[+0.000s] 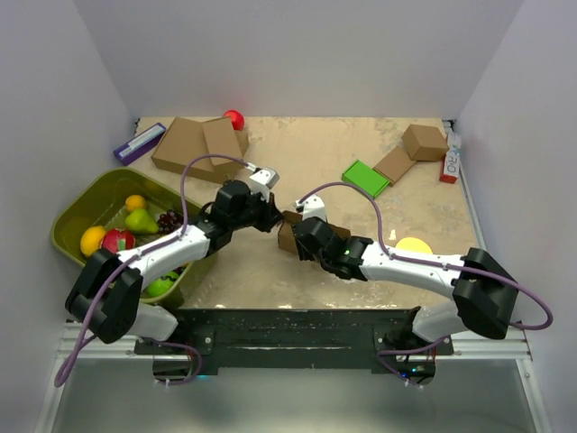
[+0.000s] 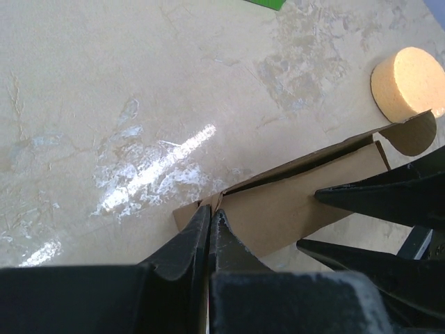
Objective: Fold the paper box
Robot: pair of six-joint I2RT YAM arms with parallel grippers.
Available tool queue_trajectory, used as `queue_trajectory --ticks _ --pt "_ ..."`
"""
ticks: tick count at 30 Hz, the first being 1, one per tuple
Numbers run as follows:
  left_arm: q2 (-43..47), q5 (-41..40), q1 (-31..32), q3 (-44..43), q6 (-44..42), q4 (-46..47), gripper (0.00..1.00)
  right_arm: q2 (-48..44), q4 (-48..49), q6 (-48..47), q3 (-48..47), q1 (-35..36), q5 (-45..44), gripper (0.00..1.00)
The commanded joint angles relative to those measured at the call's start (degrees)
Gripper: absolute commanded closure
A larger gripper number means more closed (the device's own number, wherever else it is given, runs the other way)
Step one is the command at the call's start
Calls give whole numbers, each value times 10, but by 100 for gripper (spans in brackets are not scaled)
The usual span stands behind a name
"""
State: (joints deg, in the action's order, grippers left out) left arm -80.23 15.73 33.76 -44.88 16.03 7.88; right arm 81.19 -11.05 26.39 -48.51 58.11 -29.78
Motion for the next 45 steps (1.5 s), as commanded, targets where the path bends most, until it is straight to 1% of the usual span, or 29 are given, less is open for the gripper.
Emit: queue_trajectory --ticks 1,5,10,17,19,24,30,37,45 --pt "32 -65 29 24 44 38 100 10 -67 19 30 -13 4 54" --pt "46 -110 46 42 59 42 100 9 -69 22 31 -13 4 54" --pt "55 -150 64 74 54 58 100 5 -68 23 34 -13 3 54" --pt "54 -156 75 98 62 78 100 2 -71 27 35 -13 3 54" --pt "52 -174 80 105 69 87 100 -1 -72 26 35 -12 2 54" --pt "38 -179 89 120 80 100 100 -6 -73 28 38 -13 2 54" --pt "38 -198 101 132 82 94 100 -7 -73 29 39 -13 2 54" --pt "38 -206 123 162 104 101 100 -4 -73 31 38 -13 0 54" --pt "39 -235 130 173 93 101 100 -4 -74 29 38 -13 1 54"
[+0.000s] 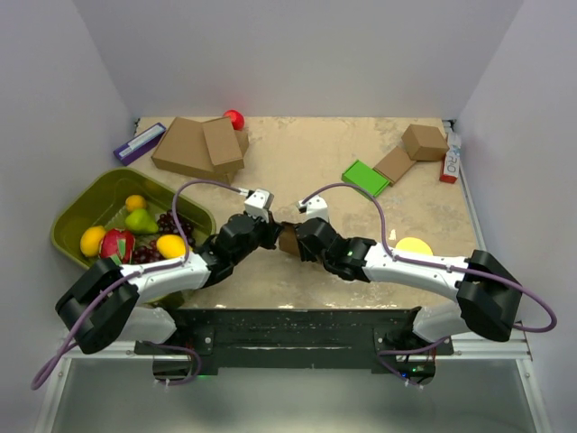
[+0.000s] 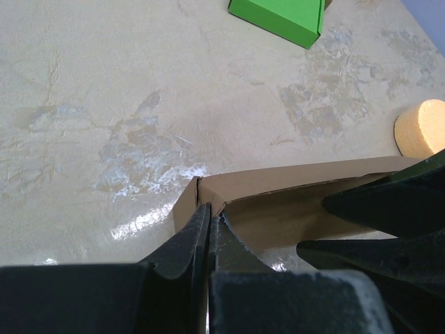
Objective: Fold the paper box
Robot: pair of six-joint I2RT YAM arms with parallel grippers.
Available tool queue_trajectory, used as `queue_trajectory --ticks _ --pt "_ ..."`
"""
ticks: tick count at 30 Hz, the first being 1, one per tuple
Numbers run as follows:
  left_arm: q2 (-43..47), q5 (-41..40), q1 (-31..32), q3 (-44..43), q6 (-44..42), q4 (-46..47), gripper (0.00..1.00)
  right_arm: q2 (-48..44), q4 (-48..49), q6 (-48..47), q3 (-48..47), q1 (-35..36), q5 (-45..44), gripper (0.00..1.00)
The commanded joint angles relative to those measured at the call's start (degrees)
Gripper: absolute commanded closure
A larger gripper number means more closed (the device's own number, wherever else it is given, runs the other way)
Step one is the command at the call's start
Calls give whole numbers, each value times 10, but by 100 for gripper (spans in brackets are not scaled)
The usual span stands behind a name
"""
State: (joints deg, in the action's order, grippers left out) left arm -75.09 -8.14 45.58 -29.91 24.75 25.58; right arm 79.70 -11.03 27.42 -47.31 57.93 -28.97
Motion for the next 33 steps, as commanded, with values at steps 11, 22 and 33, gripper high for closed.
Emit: queue_trajectory --ticks 11,22,33 --pt "-16 -12 12 -31 -1 -131 100 -81 -186 21 -31 -11 26 28" --pt "-19 -20 12 -72 -5 -174 100 -183 -363 147 -46 -12 -27 32" --pt "-27 -14 12 -88 -4 -190 100 -213 -374 153 -38 -20 -76 41"
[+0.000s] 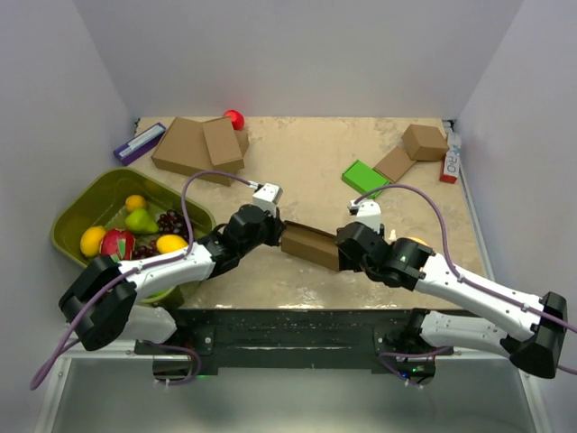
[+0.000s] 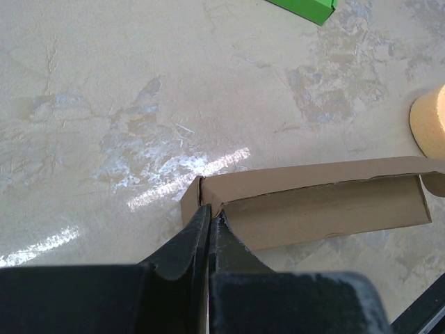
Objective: Fold the paper box
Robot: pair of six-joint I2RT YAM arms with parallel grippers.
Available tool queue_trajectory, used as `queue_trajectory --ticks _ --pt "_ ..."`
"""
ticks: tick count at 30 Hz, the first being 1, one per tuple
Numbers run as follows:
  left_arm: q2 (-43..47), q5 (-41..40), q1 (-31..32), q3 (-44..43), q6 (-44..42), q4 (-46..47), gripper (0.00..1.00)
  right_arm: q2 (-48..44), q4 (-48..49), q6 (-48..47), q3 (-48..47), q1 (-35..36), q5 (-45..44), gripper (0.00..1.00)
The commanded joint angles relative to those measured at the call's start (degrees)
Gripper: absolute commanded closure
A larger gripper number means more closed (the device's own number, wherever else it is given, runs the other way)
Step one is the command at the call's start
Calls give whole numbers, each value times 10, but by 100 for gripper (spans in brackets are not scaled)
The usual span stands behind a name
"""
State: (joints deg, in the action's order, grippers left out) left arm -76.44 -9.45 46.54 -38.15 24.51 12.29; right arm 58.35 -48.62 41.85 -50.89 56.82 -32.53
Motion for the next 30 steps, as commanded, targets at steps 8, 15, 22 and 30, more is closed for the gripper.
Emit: queue_trajectory --ticks 8,15,22,30 --pt "-8 -4 2 -7 -2 -64 100 15 109 -34 55 -71 -19 57" --pt "-7 3 2 -4 -4 -61 100 43 180 -85 77 -81 1 61" --pt "-9 0 2 -2 -11 -60 100 41 181 -96 57 -81 14 86" --pt "-16 -26 16 -10 -43 -71 100 49 165 -61 27 -97 61 100"
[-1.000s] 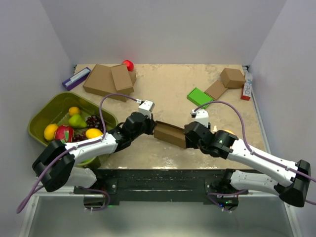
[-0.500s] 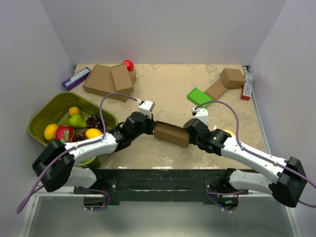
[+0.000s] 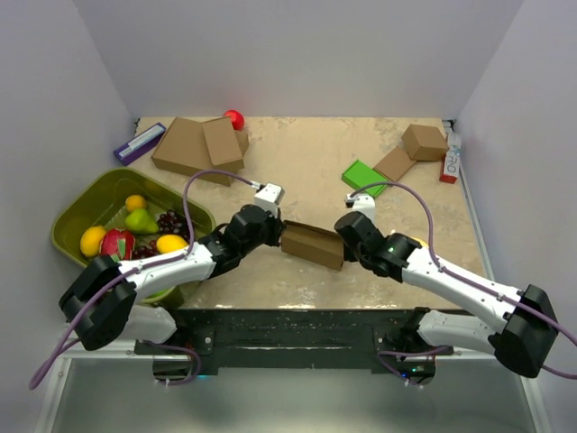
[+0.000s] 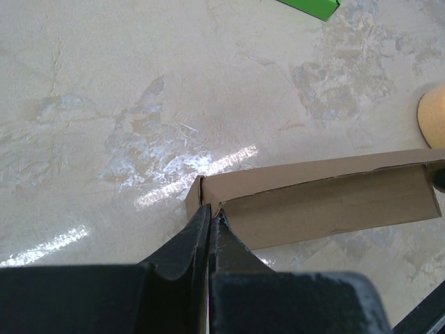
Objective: Fold the paper box
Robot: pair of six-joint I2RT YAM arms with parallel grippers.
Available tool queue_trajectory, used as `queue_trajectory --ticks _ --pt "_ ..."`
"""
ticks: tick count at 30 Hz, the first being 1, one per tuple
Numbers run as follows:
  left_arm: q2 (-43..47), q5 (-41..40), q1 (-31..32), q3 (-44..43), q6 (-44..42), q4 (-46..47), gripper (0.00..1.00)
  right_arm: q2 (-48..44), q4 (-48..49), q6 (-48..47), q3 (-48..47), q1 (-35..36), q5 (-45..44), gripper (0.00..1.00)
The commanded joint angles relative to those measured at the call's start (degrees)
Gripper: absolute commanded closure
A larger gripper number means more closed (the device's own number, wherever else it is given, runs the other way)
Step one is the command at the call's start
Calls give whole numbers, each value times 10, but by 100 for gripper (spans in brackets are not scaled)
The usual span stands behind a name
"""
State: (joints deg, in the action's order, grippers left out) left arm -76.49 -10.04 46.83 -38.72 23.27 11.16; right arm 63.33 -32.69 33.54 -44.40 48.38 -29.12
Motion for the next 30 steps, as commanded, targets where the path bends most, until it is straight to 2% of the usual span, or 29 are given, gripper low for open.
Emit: queue_trajectory --ticks 1,16,21,30 --pt "-20 -26 20 -7 -33 -62 100 2 8 25 -40 -17 34 100" --pt "-60 -138 87 -19 -78 -86 100 -29 83 40 3 -165 233 100" --pt "-64 -147 94 -21 -81 -86 100 -26 89 41 9 -169 240 100" --pt "-66 -131 95 -34 -62 -91 100 -16 27 14 8 -170 181 100"
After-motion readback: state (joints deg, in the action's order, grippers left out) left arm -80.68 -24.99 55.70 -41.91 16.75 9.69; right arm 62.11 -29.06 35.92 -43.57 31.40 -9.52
